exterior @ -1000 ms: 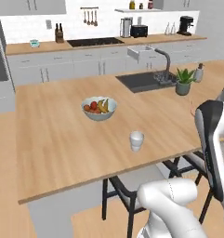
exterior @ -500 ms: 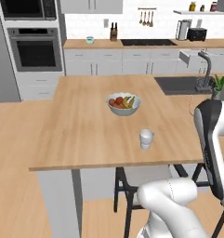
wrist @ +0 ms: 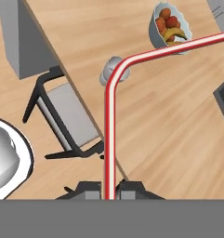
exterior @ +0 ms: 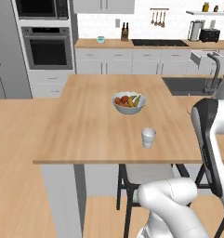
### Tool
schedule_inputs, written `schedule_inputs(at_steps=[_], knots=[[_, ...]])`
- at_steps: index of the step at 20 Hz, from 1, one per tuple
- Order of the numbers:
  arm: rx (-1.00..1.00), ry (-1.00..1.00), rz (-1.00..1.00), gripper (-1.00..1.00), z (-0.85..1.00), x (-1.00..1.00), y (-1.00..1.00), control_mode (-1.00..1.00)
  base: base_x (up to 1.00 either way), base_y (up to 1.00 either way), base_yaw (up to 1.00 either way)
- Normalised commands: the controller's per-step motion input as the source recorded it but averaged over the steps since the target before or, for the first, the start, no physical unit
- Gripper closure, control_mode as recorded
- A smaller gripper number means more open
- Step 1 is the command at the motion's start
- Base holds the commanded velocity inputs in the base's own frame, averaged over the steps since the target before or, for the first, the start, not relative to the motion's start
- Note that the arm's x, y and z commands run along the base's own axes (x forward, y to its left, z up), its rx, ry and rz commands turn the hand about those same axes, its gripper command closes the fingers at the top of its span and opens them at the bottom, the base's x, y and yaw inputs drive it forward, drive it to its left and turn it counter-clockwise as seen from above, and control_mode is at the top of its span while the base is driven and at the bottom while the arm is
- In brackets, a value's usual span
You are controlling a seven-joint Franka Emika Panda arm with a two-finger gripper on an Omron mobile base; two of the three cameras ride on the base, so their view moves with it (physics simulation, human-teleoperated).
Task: Take a straw from the drawer in front and place it inside the glass cup on the dining counter.
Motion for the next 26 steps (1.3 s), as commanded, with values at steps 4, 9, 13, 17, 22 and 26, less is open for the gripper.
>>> schedule_inputs(at_steps=[4,9,13,17,22,26], knots=[[0.0,0.0,0.0,1.0,0.0,0.0,0.0,1.0,0.57,-0.17,-0.04],[0.0,0.0,0.0,1.0,0.0,0.0,0.0,1.0,0.6,-0.03,-0.18],[0.0,0.0,0.0,1.0,0.0,0.0,0.0,1.0,0.56,0.0,-0.21],[0.0,0.0,0.0,1.0,0.0,0.0,0.0,1.0,0.64,0.0,-0.17],[0.0,0.0,0.0,1.0,0.0,0.0,0.0,1.0,0.63,0.0,-0.26],[0.0,0.0,0.0,1.0,0.0,0.0,0.0,1.0,0.43,0.0,-0.12]])
